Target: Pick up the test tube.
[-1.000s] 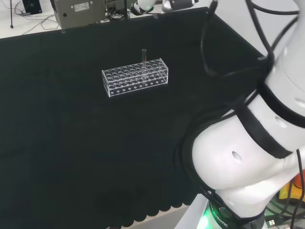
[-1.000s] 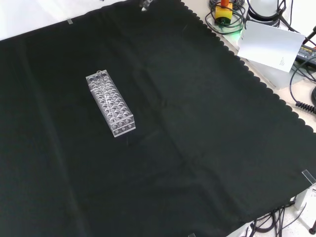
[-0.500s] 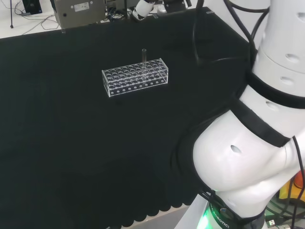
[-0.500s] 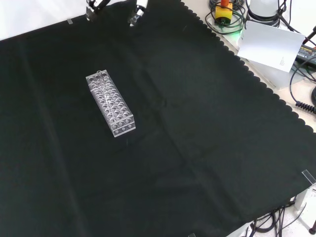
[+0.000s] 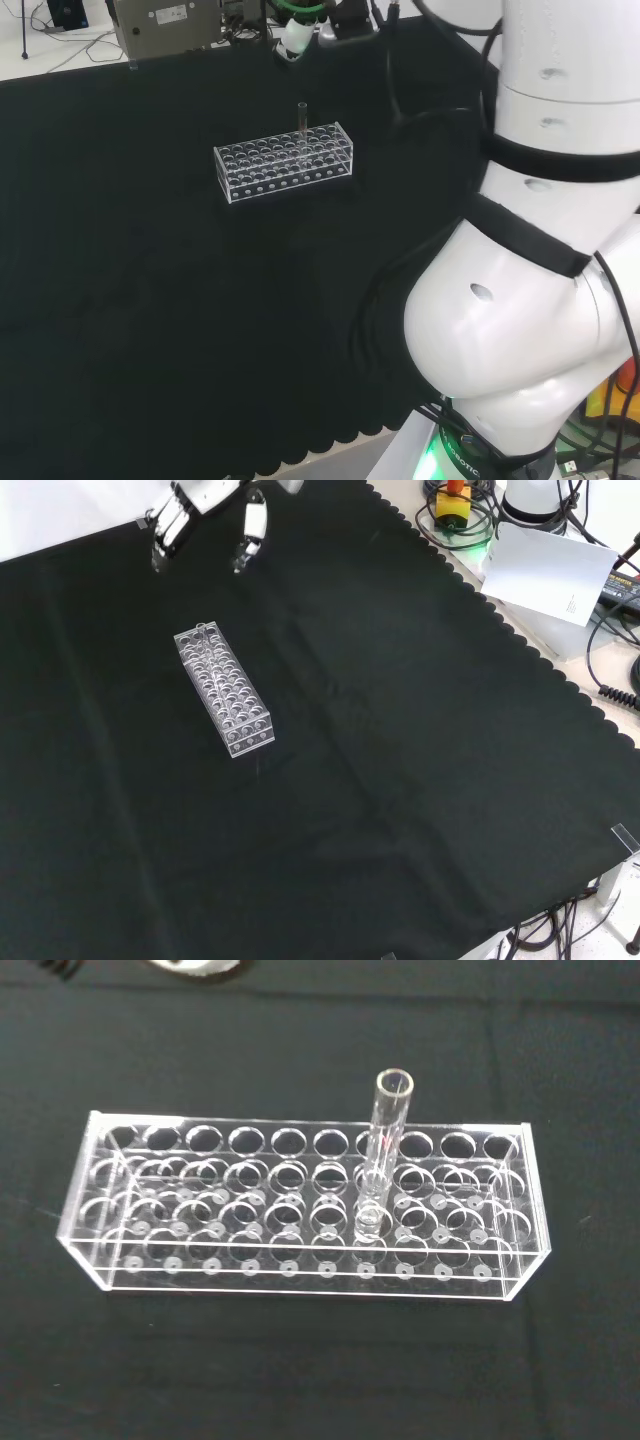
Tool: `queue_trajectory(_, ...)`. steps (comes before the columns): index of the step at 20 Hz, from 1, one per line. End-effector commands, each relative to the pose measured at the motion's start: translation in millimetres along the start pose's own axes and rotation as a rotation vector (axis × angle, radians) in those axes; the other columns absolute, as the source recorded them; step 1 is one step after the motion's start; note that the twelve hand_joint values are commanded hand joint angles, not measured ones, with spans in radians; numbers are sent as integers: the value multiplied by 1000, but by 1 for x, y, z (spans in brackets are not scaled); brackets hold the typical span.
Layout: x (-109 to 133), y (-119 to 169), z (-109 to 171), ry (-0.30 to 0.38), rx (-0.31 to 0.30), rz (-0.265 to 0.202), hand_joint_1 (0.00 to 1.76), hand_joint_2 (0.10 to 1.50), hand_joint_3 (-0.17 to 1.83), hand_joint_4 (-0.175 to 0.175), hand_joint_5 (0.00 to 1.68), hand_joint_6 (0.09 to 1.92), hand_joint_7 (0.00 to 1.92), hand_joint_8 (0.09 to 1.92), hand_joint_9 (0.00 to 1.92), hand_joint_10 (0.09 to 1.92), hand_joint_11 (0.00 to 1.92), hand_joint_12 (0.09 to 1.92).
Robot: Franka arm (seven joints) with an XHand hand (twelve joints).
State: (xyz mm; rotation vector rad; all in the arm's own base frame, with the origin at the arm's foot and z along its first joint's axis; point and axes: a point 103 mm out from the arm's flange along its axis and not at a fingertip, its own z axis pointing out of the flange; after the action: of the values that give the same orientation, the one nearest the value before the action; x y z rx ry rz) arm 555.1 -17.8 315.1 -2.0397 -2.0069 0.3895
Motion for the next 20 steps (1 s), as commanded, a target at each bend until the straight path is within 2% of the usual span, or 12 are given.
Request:
queue_trajectory(1,-8,31,20,-20,73,26,854,759,544,-114,334,87,339,912,362,916,155,1552)
queue_trajectory(13,-16,56,60,4,176,72,904,747,575,-137,432,166,487,906,450,879,210,1519)
queue_trajectory(18,-18,63,73,-10,200,79,952,729,612,-145,359,516,524,906,484,861,227,1510)
queue_trajectory(20,-20,66,77,-13,208,86,966,725,621,-148,347,590,536,912,493,864,231,1509)
